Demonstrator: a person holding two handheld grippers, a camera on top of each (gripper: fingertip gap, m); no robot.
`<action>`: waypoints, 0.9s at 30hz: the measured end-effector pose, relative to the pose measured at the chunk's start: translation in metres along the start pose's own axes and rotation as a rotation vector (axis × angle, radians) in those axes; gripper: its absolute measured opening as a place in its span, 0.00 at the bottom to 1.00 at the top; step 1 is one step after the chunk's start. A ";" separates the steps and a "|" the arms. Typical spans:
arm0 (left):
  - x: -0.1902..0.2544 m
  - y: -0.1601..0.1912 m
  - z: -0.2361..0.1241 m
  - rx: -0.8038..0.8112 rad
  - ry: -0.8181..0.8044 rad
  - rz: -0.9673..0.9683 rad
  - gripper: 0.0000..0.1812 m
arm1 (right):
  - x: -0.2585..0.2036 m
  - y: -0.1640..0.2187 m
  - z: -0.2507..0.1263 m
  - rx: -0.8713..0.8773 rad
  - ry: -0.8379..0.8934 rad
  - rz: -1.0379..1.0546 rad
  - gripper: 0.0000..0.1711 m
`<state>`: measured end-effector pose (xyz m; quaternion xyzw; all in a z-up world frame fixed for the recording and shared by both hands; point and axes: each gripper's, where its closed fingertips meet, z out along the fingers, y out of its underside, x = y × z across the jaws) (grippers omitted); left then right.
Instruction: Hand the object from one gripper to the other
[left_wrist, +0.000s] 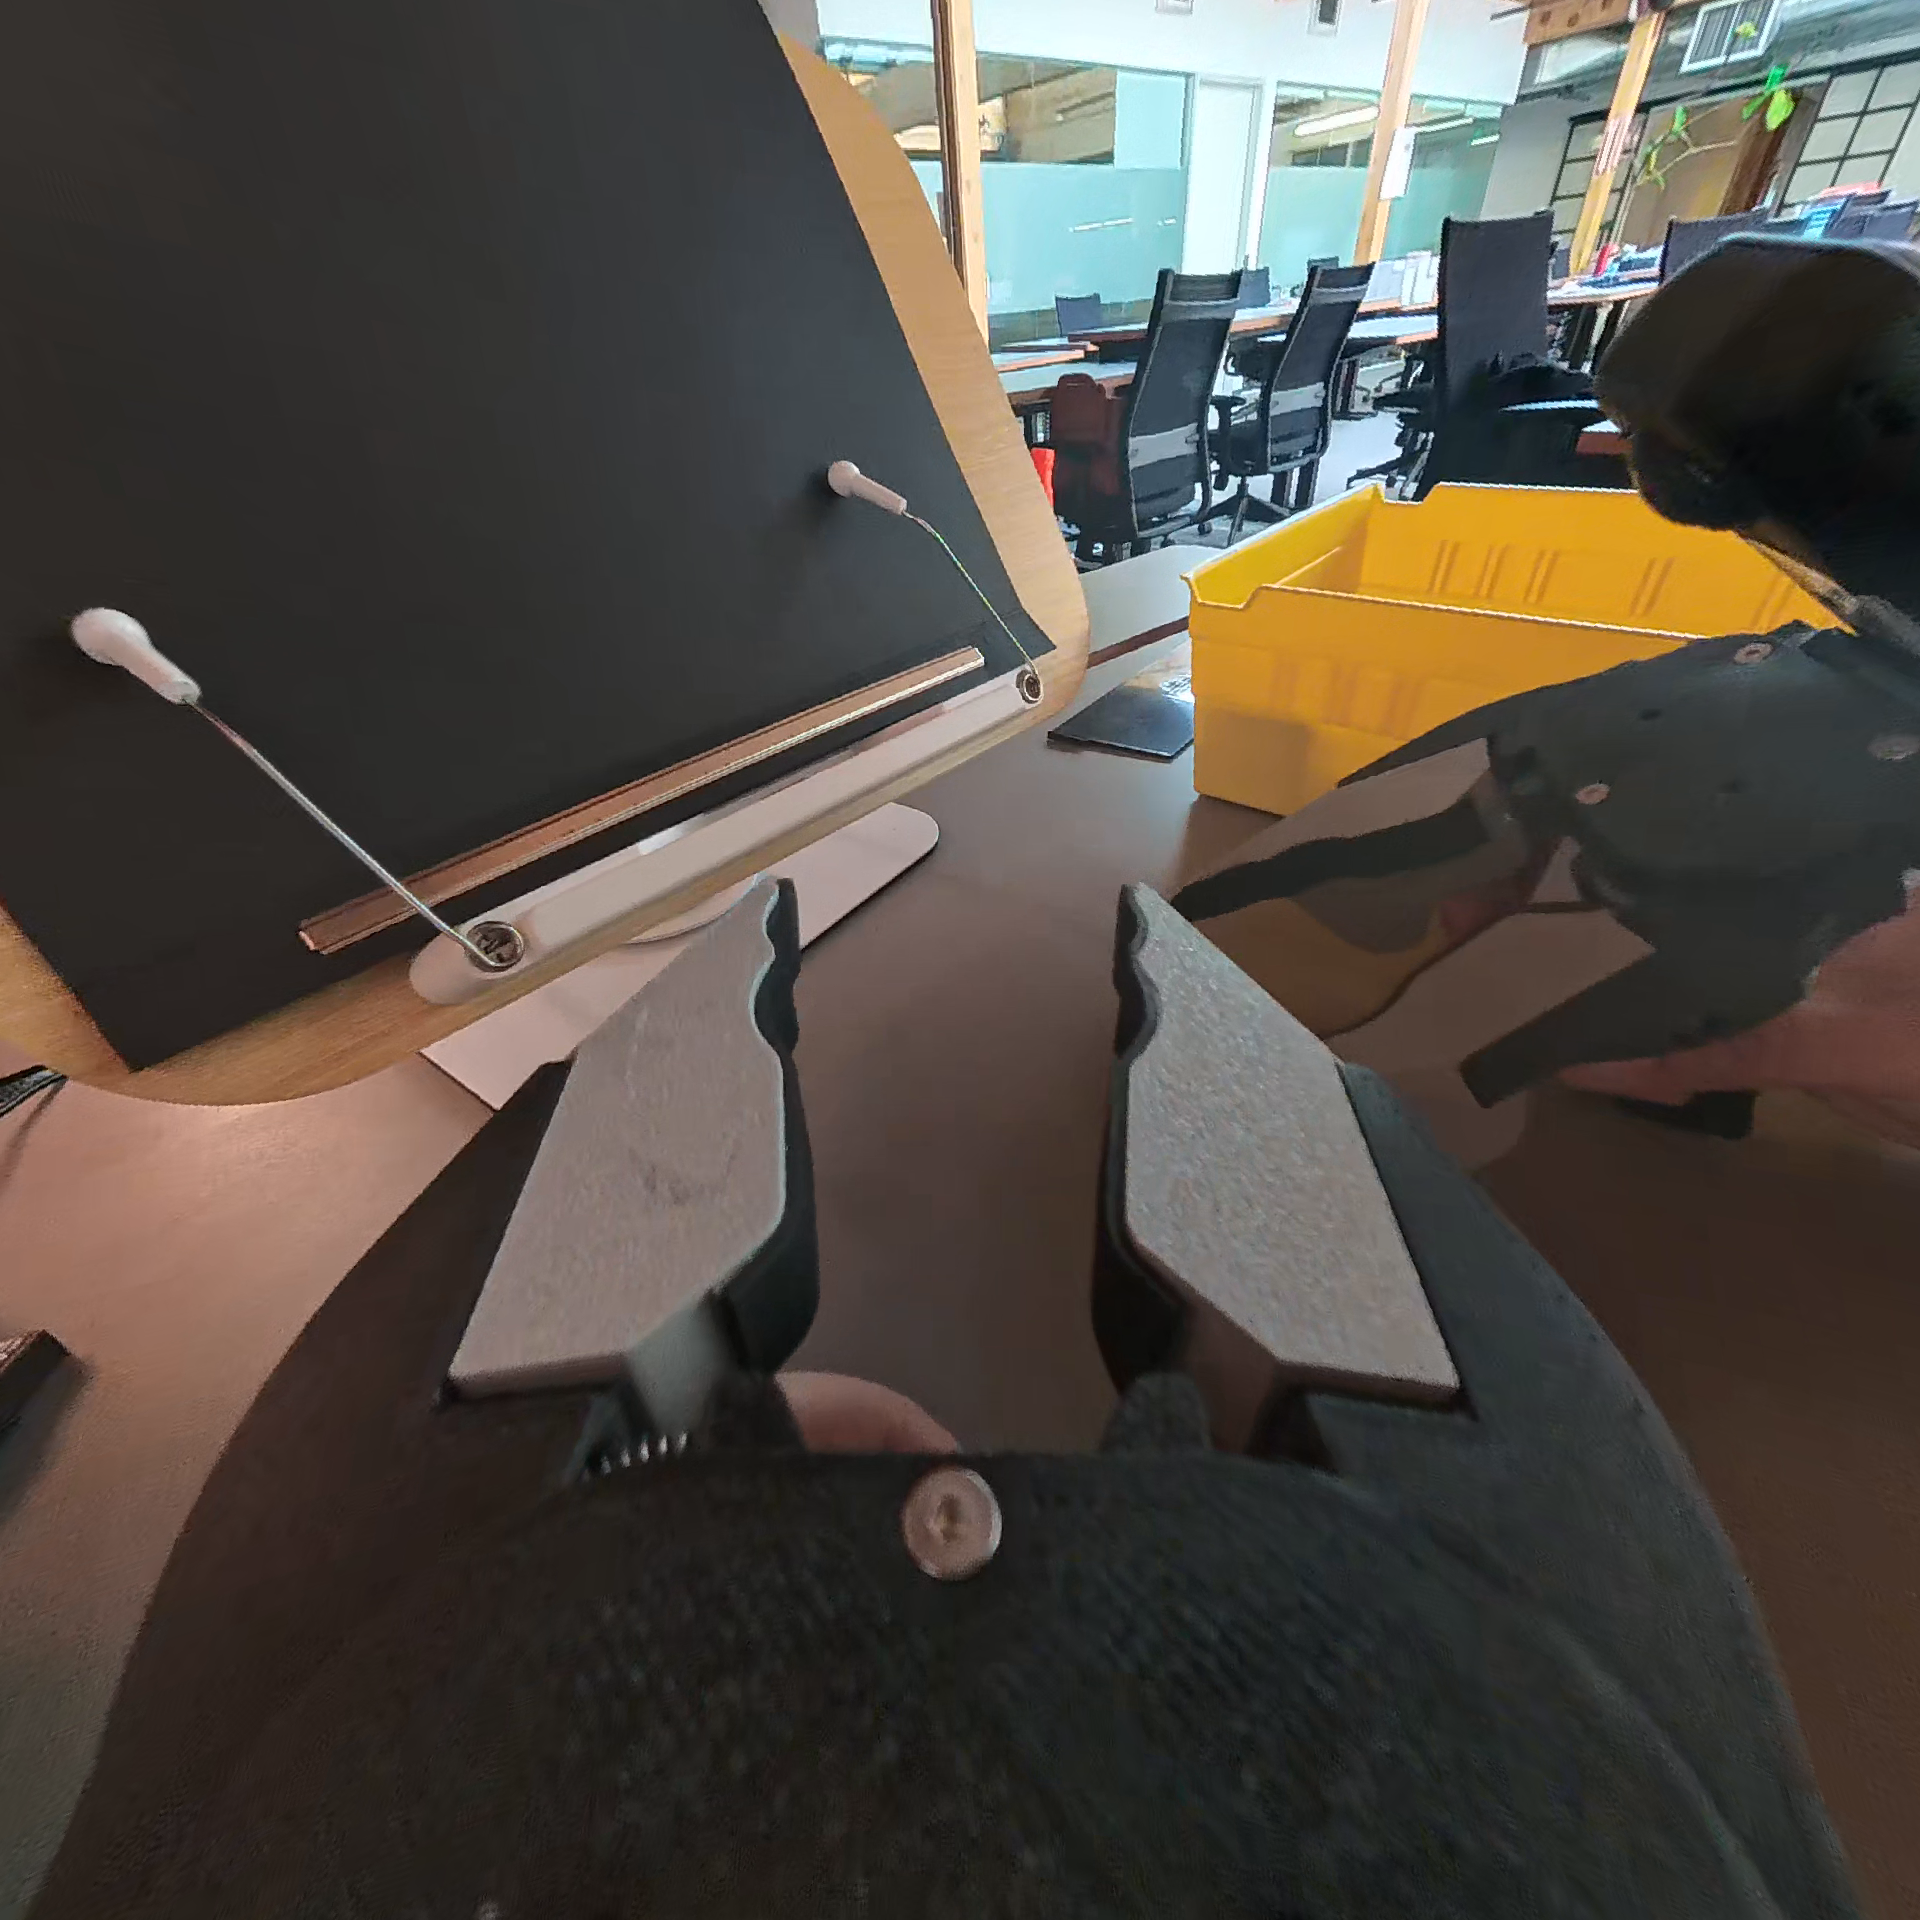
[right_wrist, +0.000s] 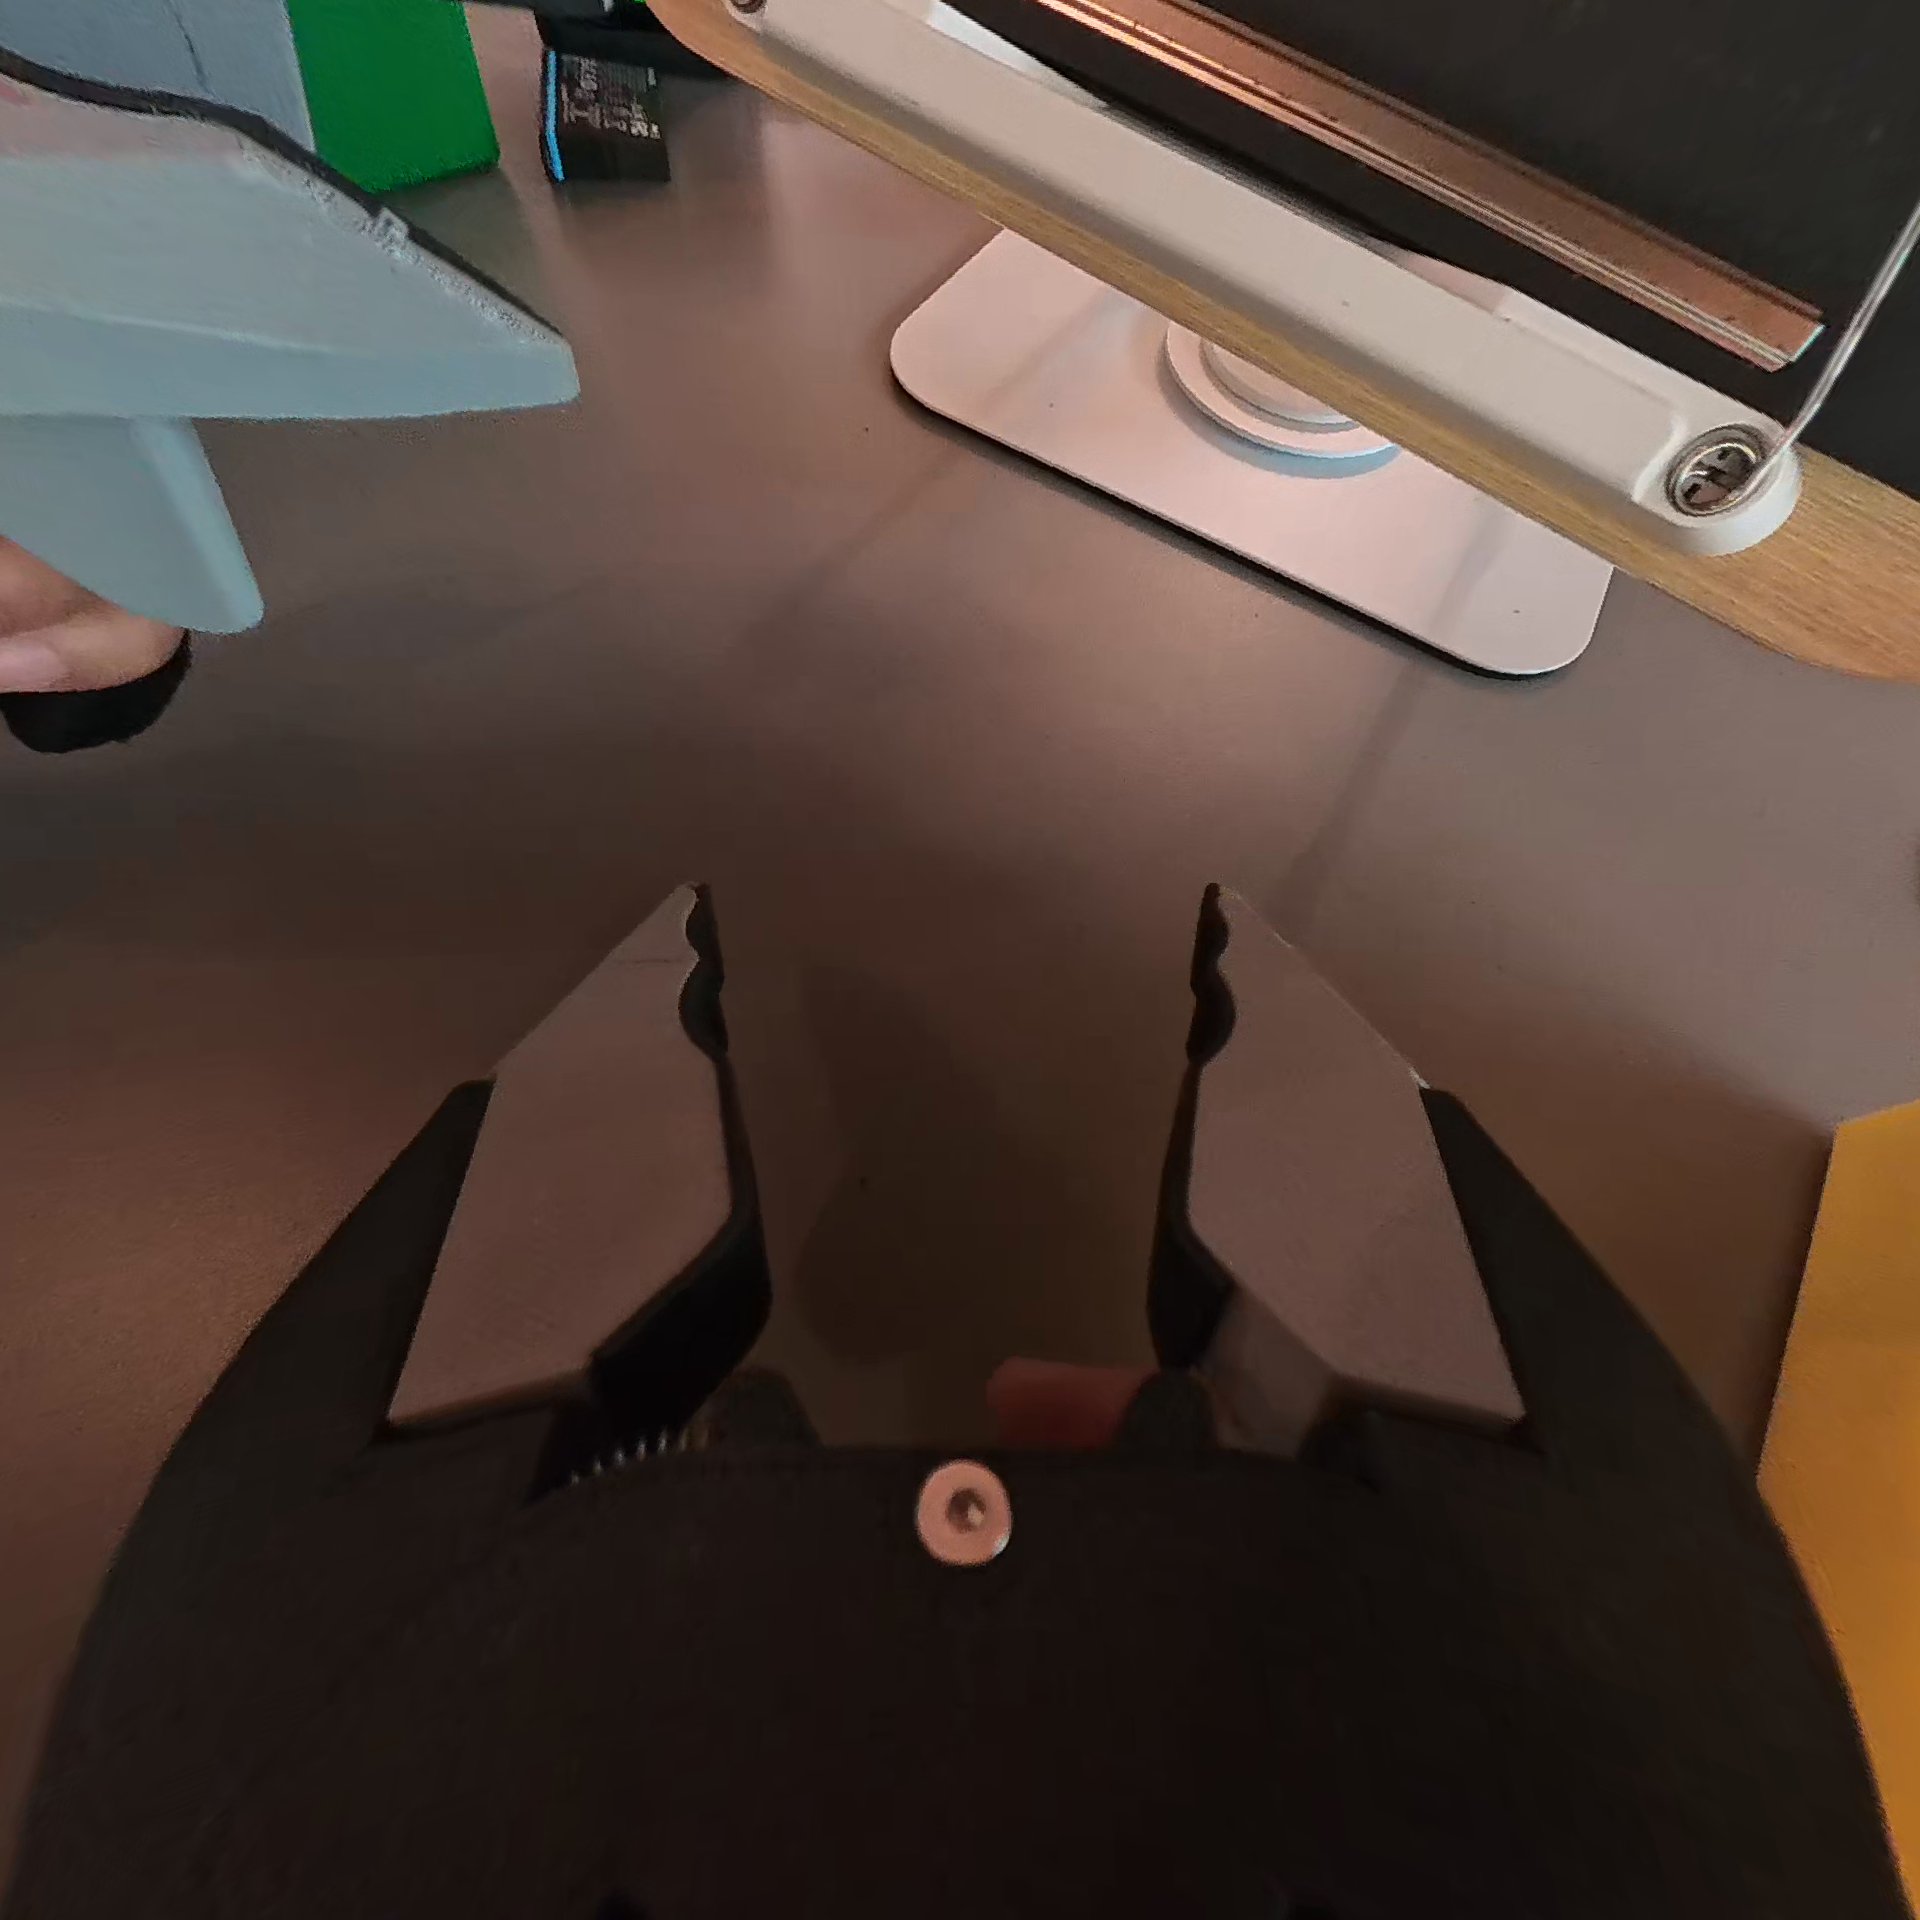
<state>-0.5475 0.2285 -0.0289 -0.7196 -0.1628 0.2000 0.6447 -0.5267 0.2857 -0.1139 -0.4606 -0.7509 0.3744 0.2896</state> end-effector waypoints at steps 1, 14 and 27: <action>0.000 0.000 0.000 0.000 -0.001 -0.003 0.32 | 0.000 0.000 0.000 0.000 0.001 -0.003 0.52; -0.001 -0.035 -0.054 0.000 -0.023 0.007 0.35 | 0.001 -0.002 0.000 0.012 0.004 -0.022 0.48; -0.173 -0.006 -0.269 -0.552 -0.262 -0.180 0.37 | 0.002 -0.002 0.001 0.006 0.022 -0.041 0.49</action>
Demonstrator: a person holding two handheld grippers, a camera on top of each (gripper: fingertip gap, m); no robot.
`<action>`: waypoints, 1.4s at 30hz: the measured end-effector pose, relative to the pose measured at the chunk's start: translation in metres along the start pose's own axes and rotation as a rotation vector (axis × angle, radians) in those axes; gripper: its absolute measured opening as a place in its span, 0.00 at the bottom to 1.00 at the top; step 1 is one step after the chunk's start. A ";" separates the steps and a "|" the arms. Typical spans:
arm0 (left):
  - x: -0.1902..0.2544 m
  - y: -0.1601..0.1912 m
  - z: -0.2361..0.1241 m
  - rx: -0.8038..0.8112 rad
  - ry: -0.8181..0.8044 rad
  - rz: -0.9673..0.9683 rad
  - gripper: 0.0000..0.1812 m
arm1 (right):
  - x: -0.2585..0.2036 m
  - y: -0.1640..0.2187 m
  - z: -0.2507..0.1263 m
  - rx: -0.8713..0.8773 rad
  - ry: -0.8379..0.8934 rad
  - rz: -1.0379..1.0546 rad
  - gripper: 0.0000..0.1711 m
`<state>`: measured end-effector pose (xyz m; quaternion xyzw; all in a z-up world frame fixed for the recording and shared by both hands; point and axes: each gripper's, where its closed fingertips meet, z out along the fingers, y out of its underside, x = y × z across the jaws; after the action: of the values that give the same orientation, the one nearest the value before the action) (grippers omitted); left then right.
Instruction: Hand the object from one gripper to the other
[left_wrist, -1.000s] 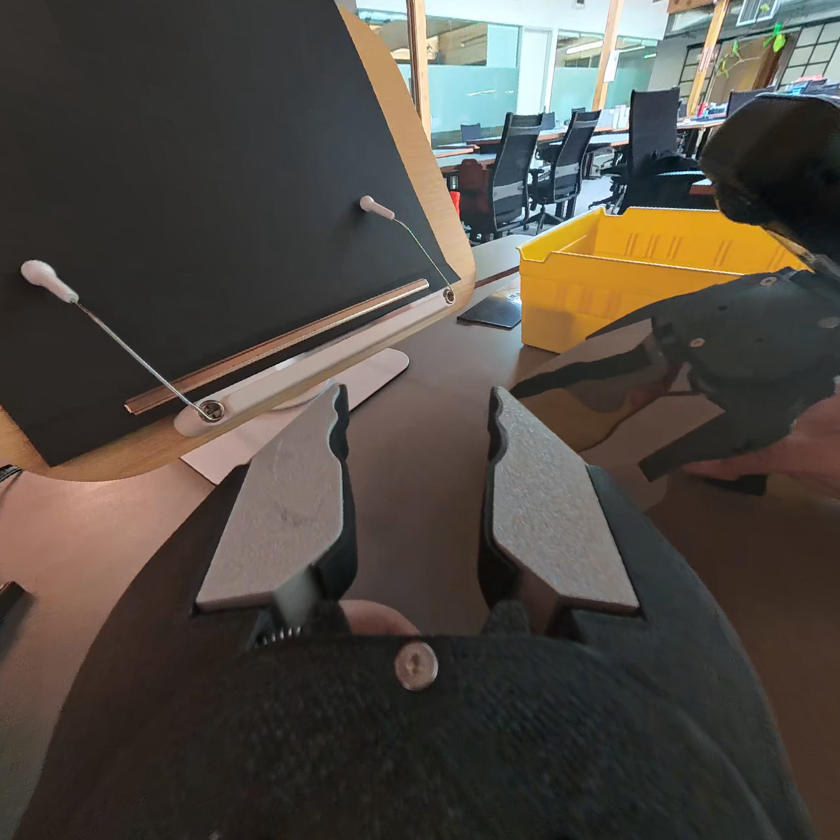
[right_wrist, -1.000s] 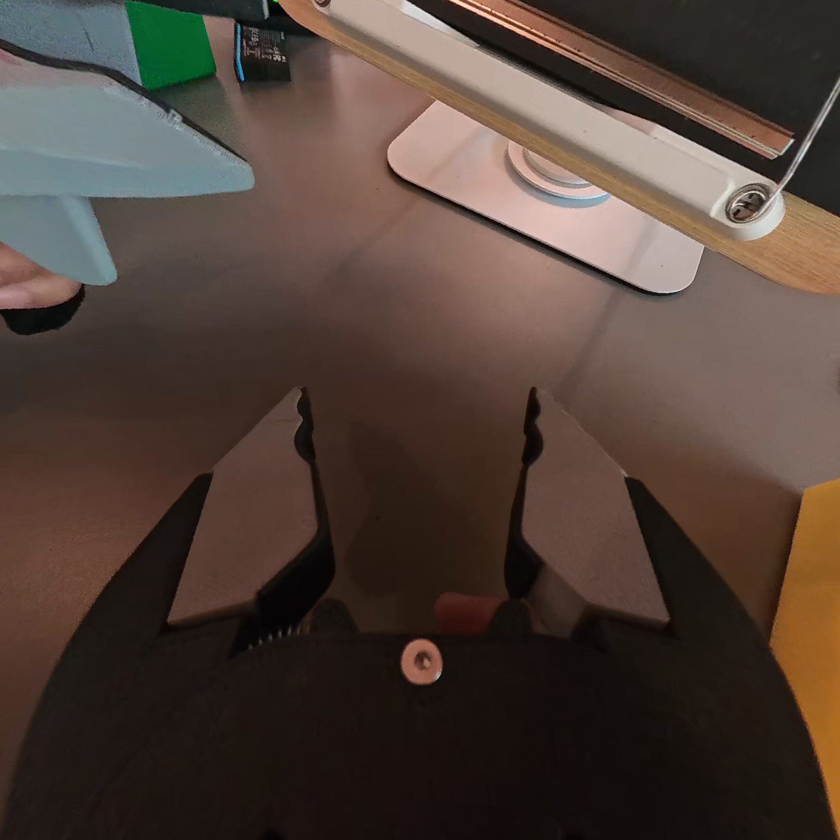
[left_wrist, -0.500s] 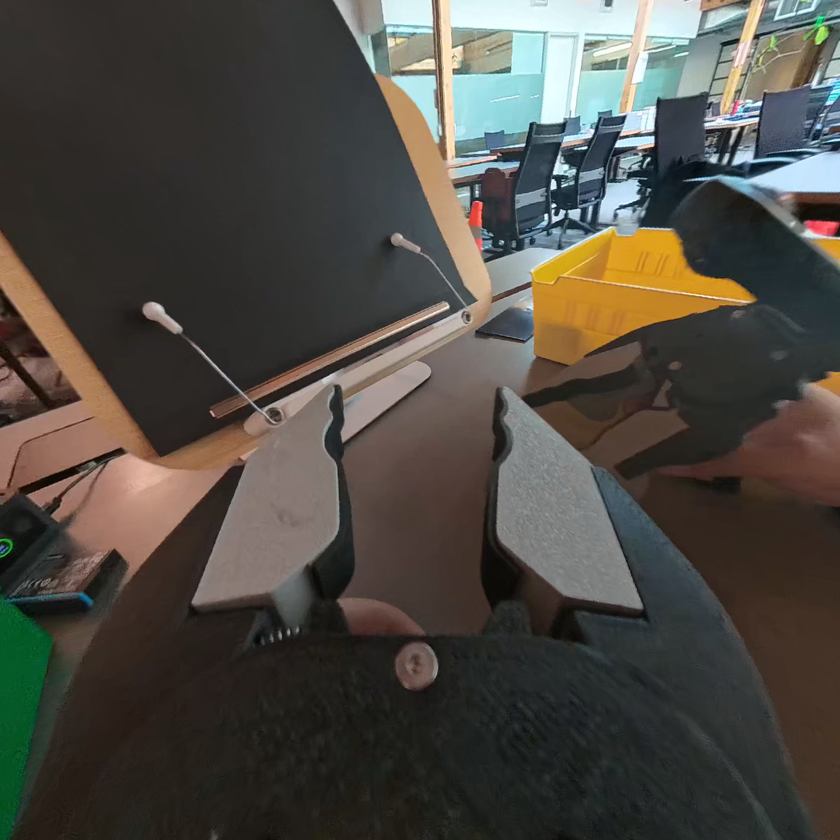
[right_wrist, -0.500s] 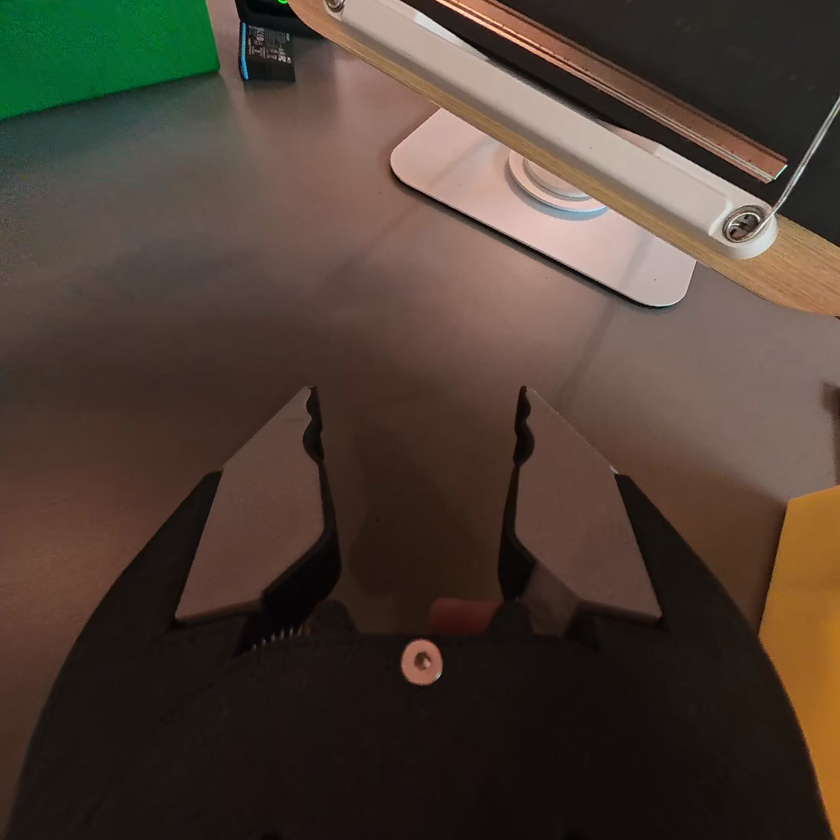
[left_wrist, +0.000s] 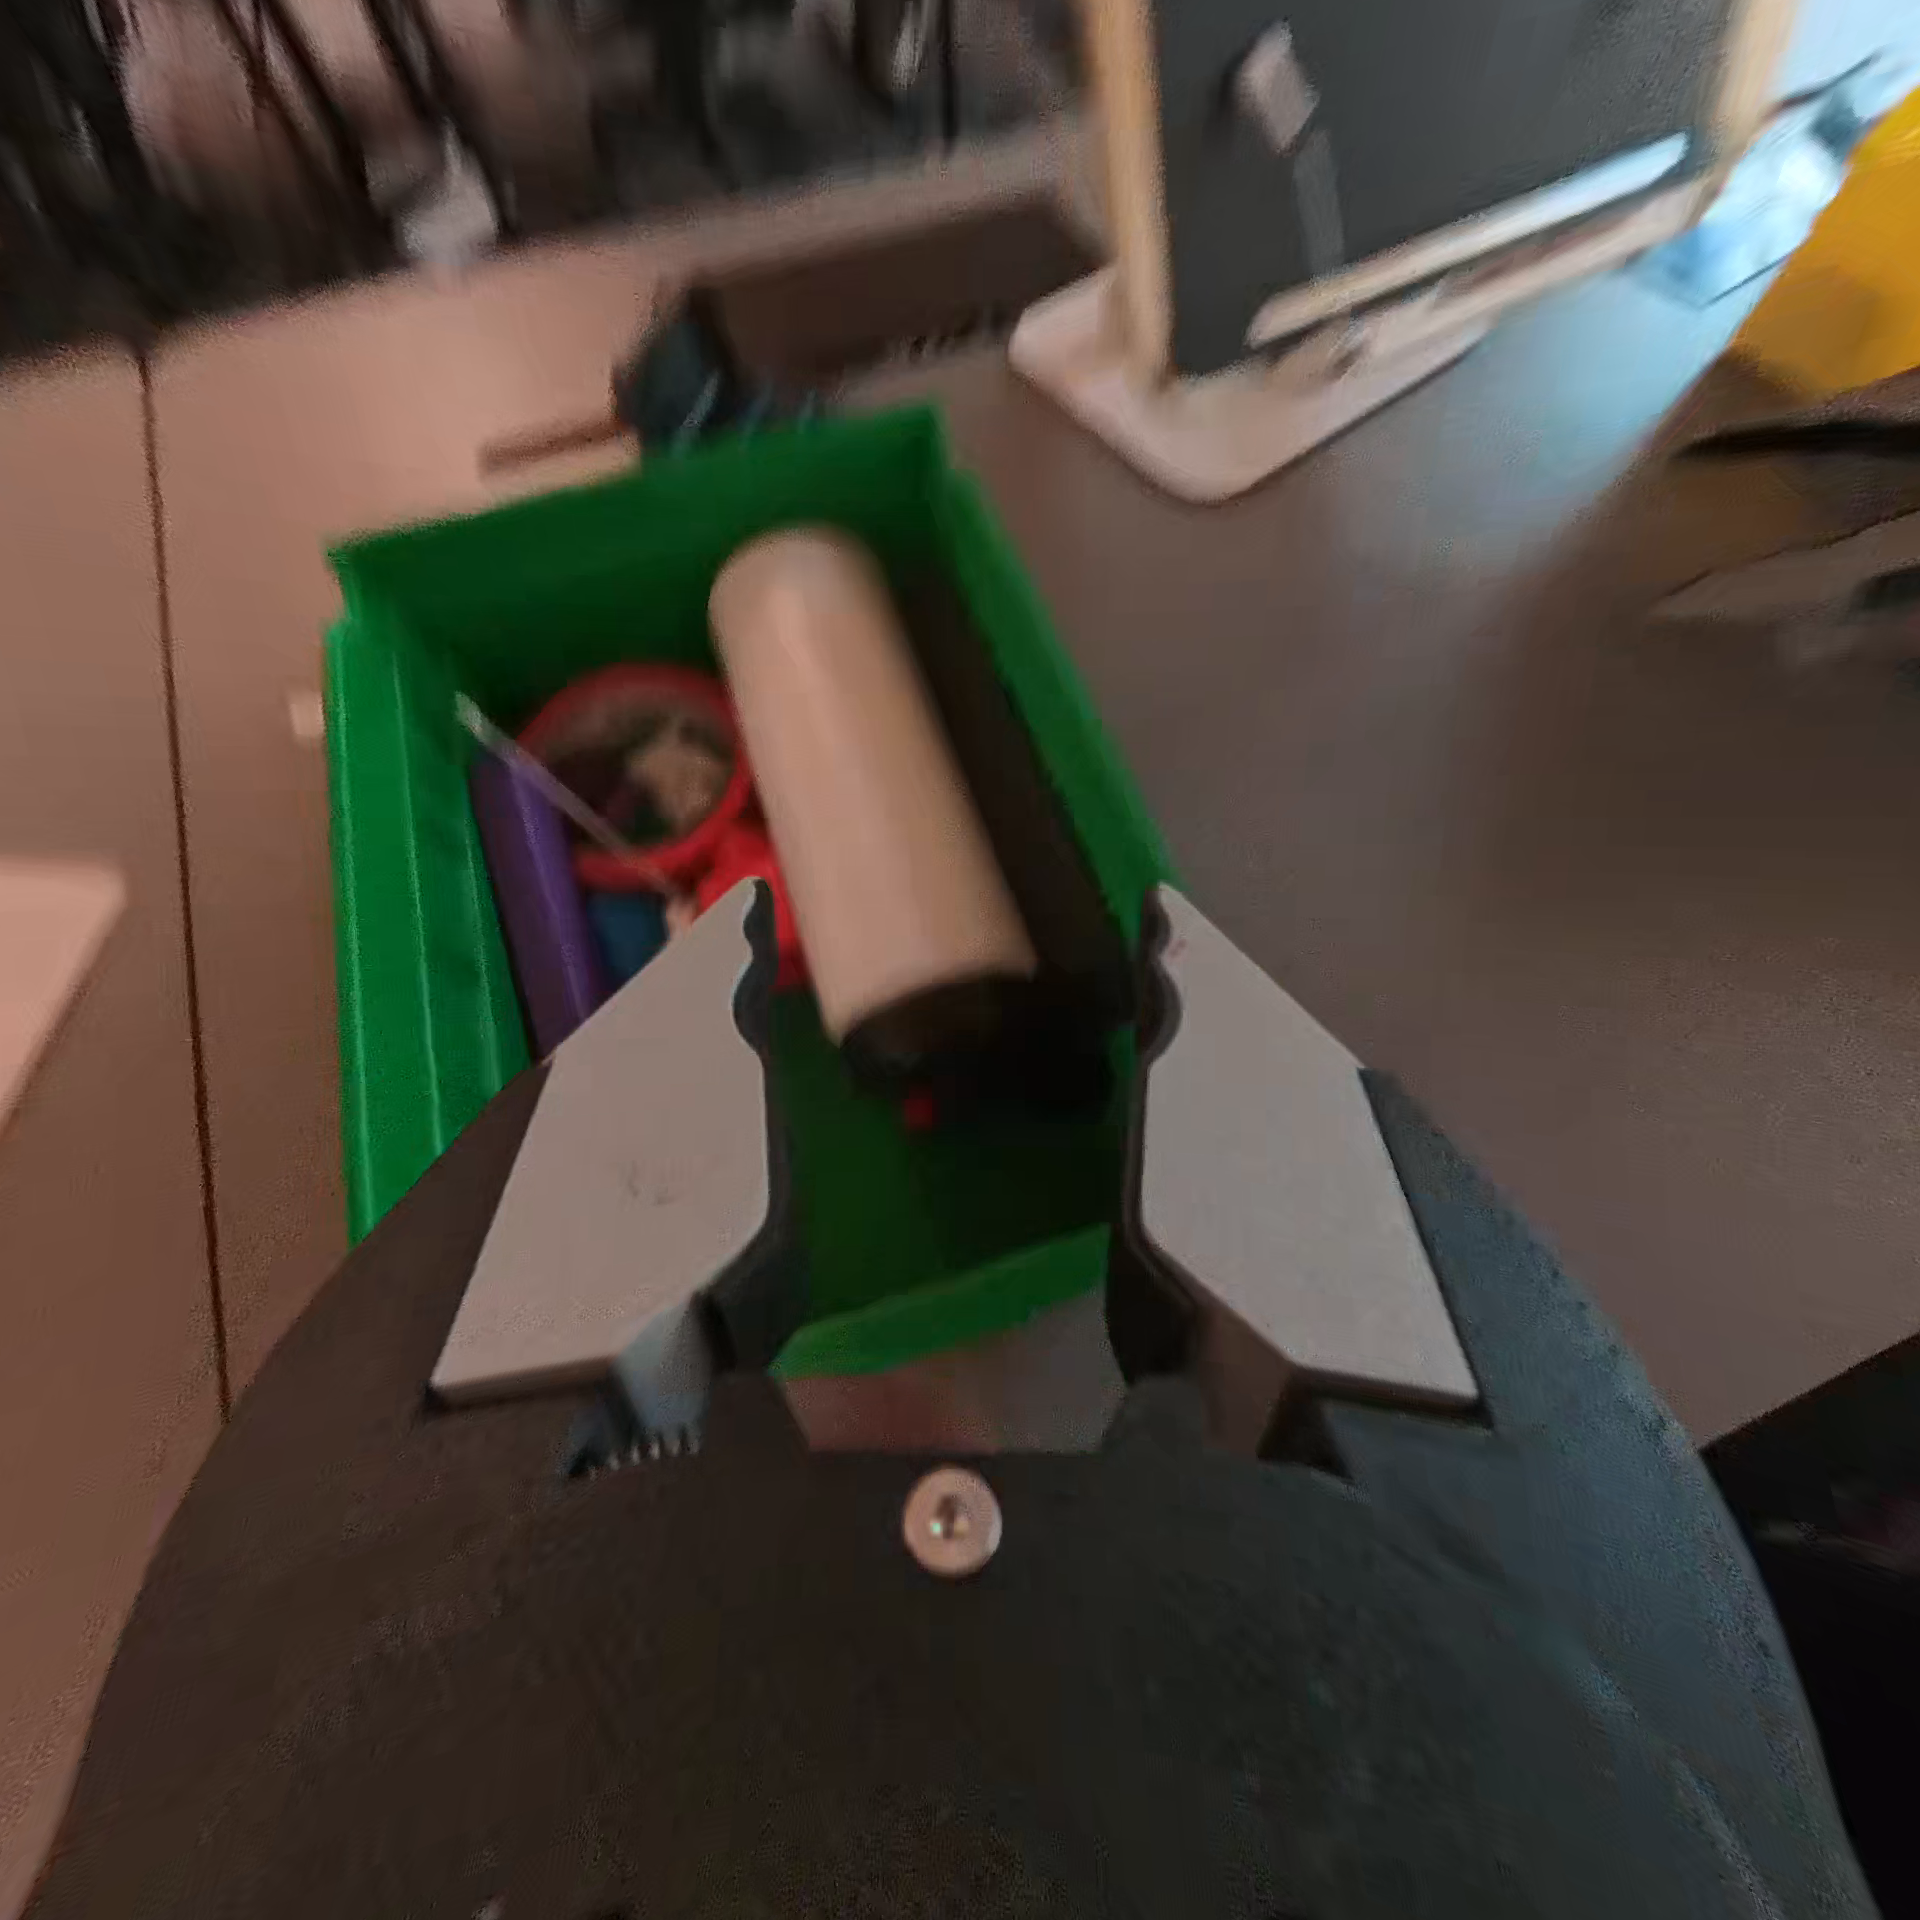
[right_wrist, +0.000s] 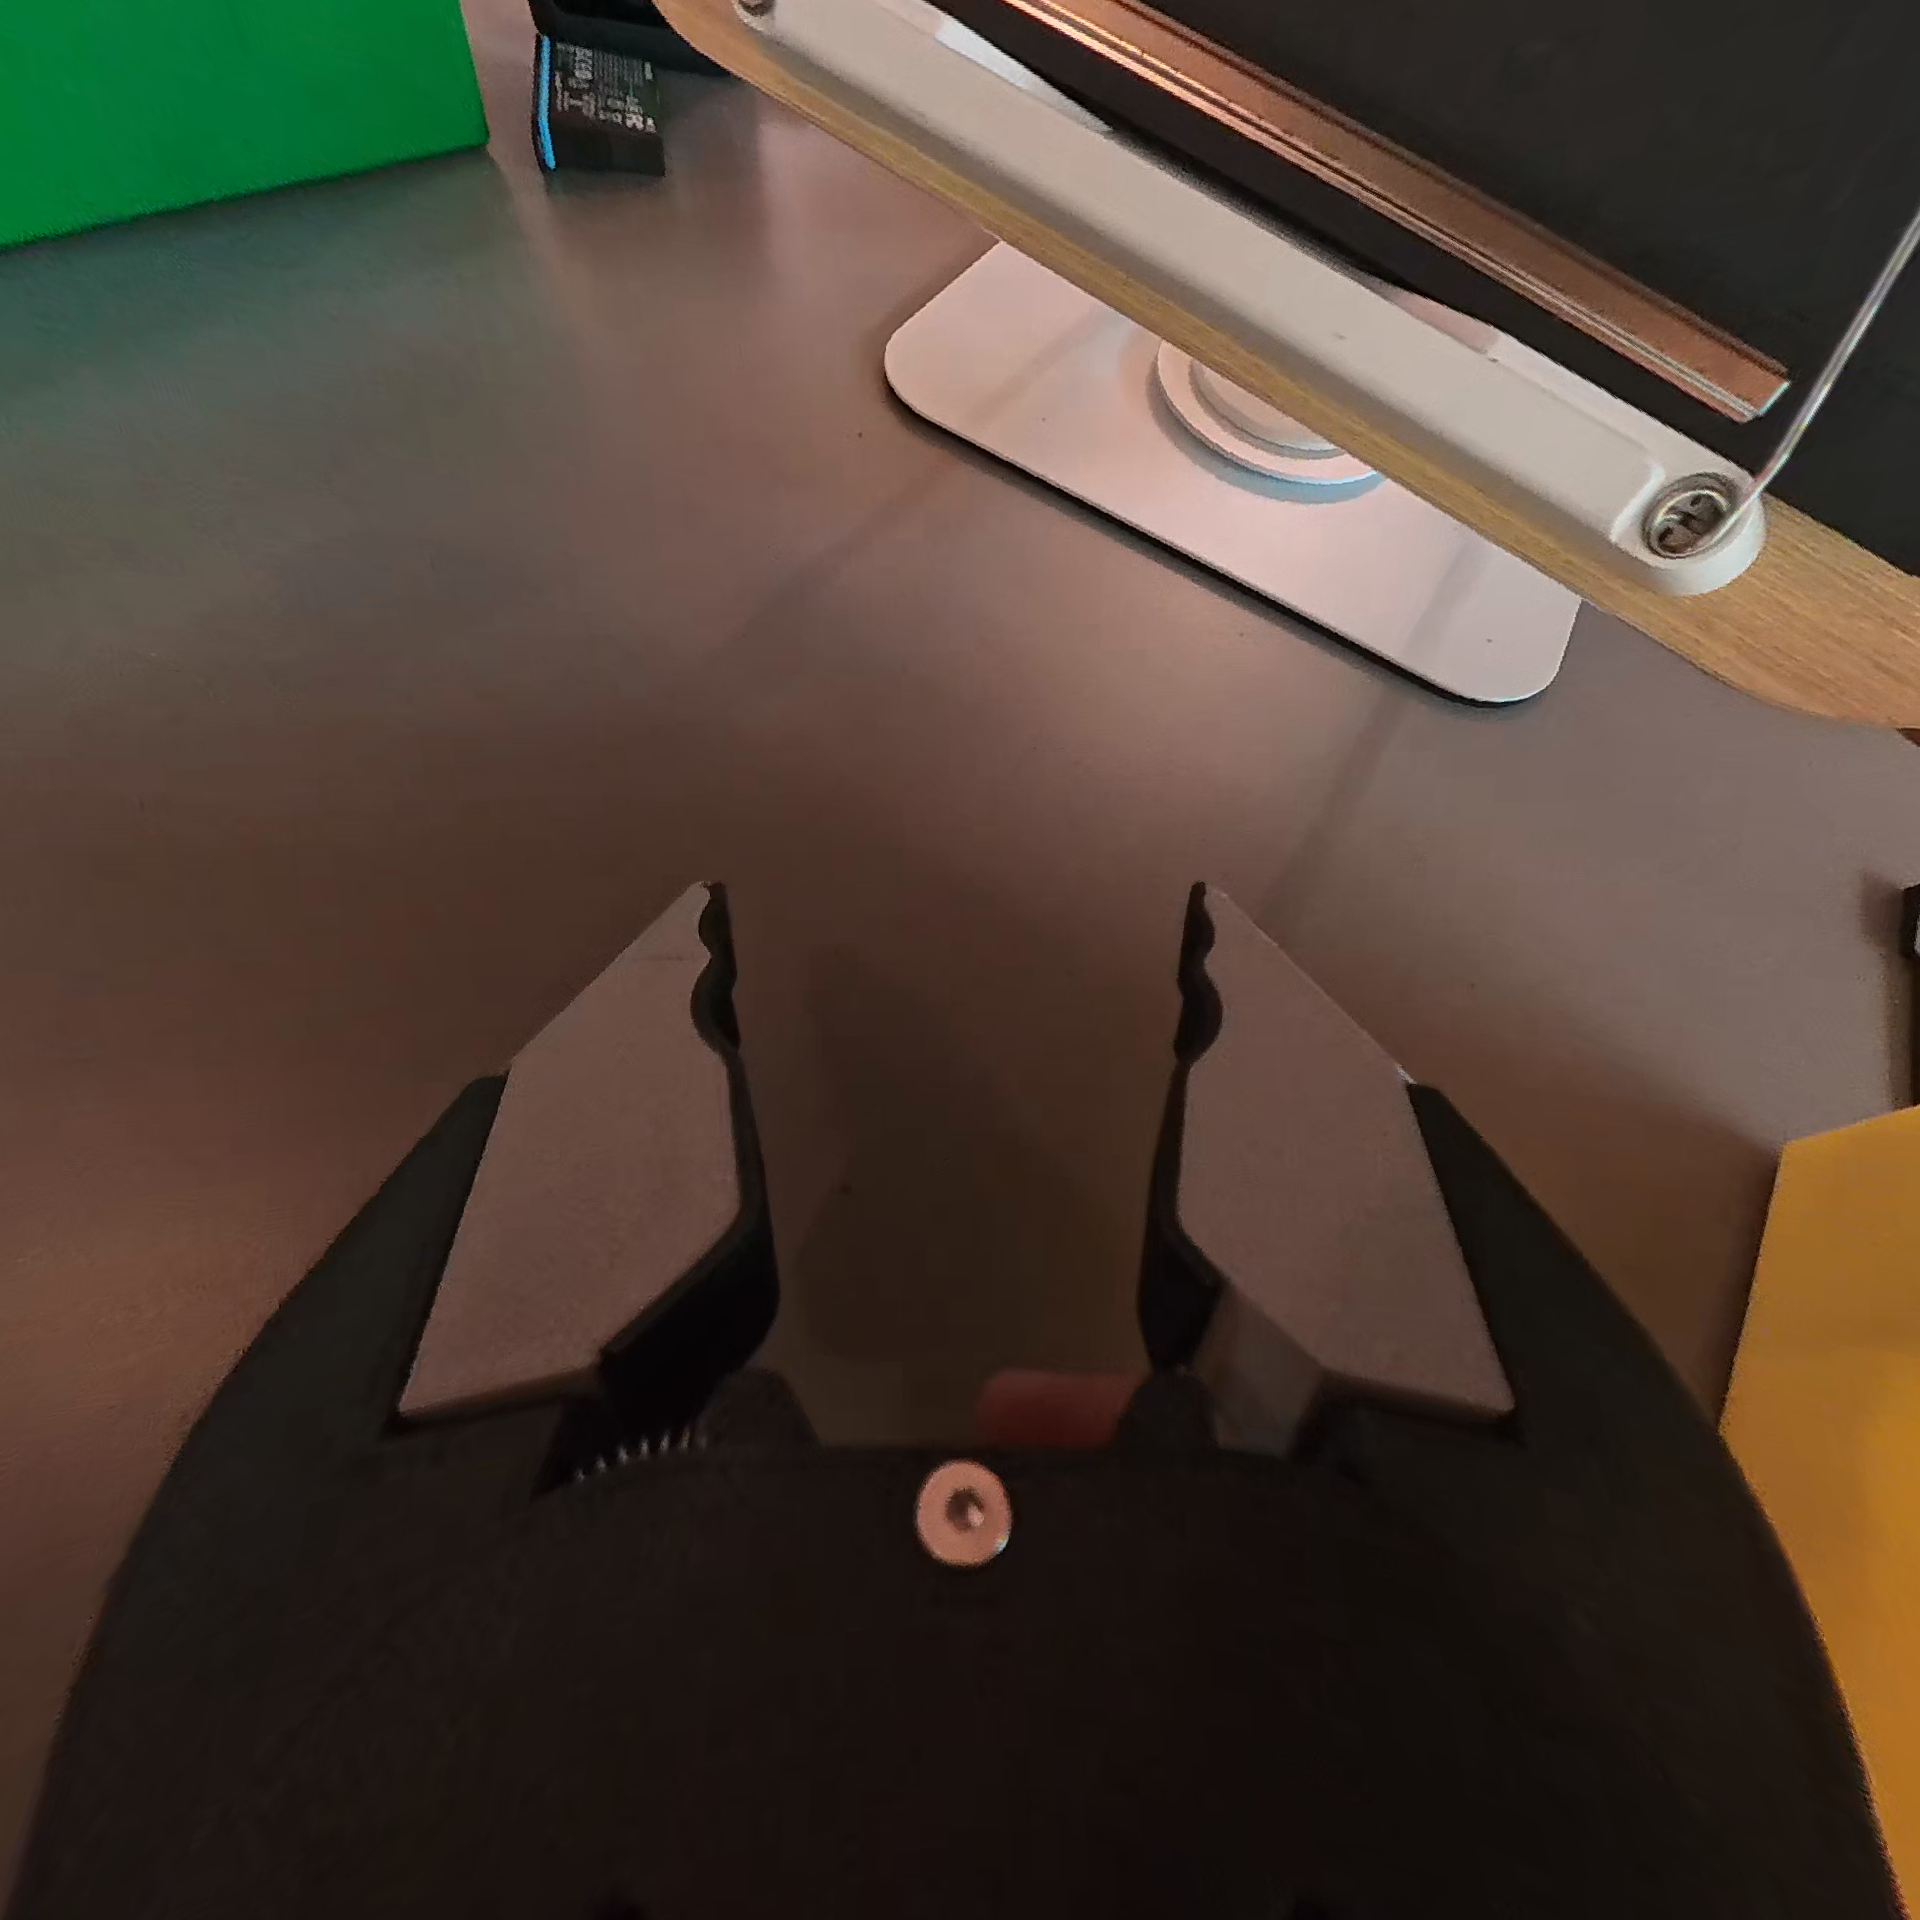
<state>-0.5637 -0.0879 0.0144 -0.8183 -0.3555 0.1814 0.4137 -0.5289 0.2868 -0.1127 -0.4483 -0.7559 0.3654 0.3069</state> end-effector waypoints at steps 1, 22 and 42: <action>-0.004 0.017 0.008 -0.057 0.007 -0.034 0.37 | 0.000 0.000 0.000 0.000 0.005 -0.007 0.49; -0.044 0.056 0.053 -0.349 -0.329 0.423 0.39 | -0.004 0.006 0.000 -0.033 -0.010 -0.032 0.51; -0.028 -0.089 -0.032 -0.360 -0.957 2.034 0.38 | -0.008 0.003 -0.001 -0.014 -0.026 -0.056 0.53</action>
<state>-0.6027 -0.0900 0.1048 -0.6214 0.3309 0.6729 -0.2272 -0.5234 0.2805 -0.1159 -0.4242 -0.7748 0.3570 0.3038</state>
